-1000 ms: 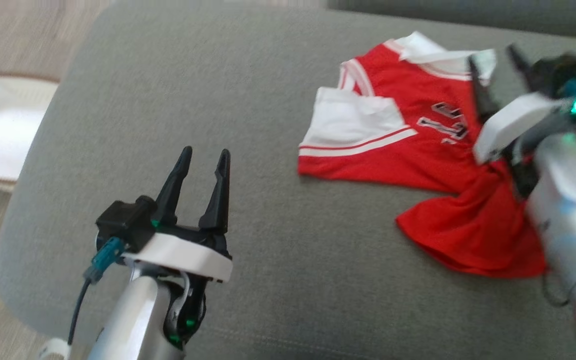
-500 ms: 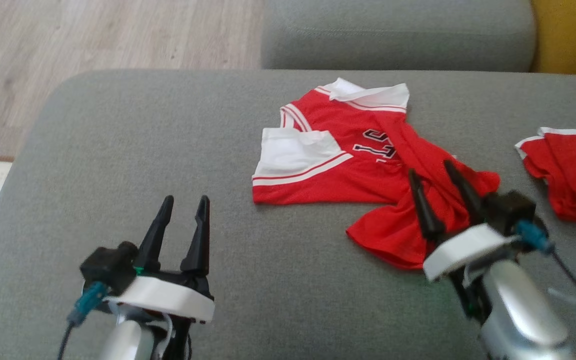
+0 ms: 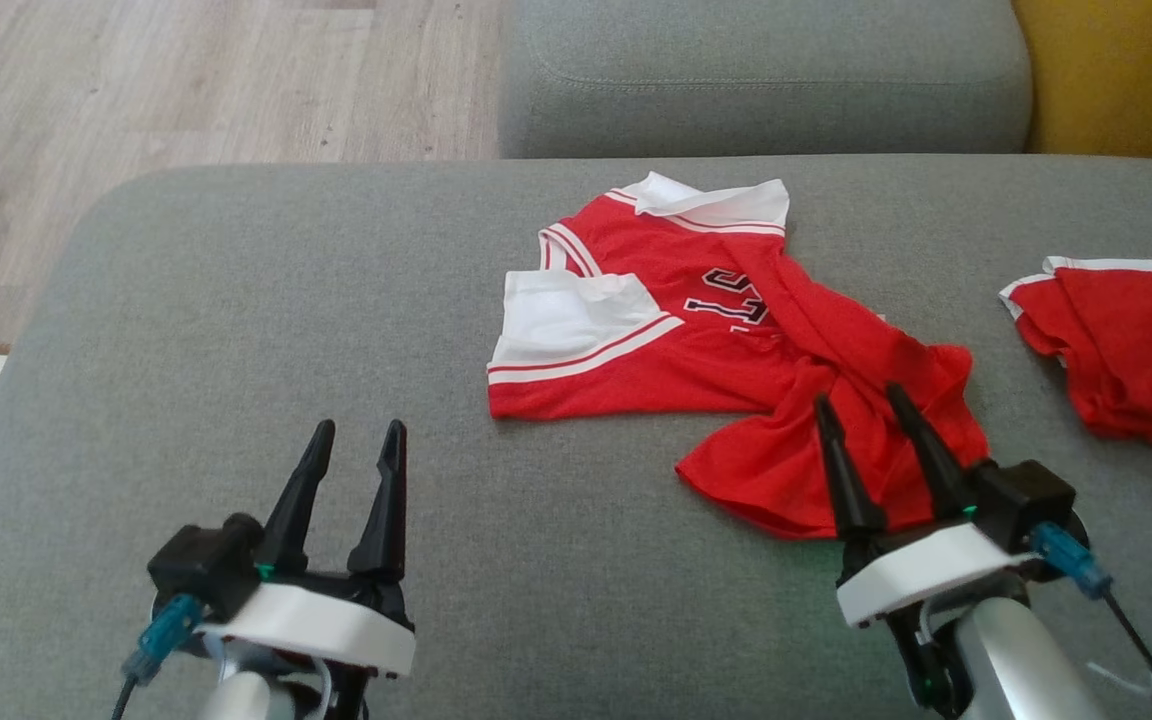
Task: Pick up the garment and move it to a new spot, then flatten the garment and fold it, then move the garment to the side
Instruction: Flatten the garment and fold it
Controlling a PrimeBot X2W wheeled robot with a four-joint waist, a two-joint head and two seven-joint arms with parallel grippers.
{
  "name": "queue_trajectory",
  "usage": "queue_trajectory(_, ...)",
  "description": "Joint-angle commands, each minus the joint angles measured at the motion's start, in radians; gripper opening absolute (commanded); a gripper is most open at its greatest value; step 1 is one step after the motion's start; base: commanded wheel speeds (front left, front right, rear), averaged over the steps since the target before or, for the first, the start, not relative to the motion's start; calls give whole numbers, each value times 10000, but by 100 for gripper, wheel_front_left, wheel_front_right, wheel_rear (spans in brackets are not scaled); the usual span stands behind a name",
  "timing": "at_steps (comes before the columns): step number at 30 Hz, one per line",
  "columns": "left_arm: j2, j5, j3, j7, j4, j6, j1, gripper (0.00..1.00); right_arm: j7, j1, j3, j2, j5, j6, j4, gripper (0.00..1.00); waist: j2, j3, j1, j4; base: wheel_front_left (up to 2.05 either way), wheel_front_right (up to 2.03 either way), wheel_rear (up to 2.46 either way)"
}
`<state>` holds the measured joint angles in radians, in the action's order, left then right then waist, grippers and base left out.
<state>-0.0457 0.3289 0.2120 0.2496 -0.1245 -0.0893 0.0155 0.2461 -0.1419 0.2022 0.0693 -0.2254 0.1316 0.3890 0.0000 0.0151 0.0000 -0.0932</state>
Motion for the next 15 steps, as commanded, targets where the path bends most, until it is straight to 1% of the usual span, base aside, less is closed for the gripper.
queue_trajectory(1, -45, -82, -304, 122, 304, -35, -441, 100, -14, -100, 76, -89, 123, -9, -402, 100, 0, -3, 0, -24, 0, 0, 0)
queue_trajectory(7, -45, -80, -67, 122, 338, -48, -450, 100, -111, 53, -193, -137, 222, -9, -601, 100, 0, -61, 0, -201, 0, 0, 0)
queue_trajectory(11, -45, -91, 112, 122, 399, -47, -650, 100, -290, -178, -195, -126, 394, -9, -758, 100, 0, -433, 0, -475, 0, 0, 0)
queue_trajectory(15, -45, -65, 354, 122, 385, -66, -941, 100, -583, -738, 47, 214, 584, -9, -654, 100, 0, -788, 0, -857, 0, 0, 0)
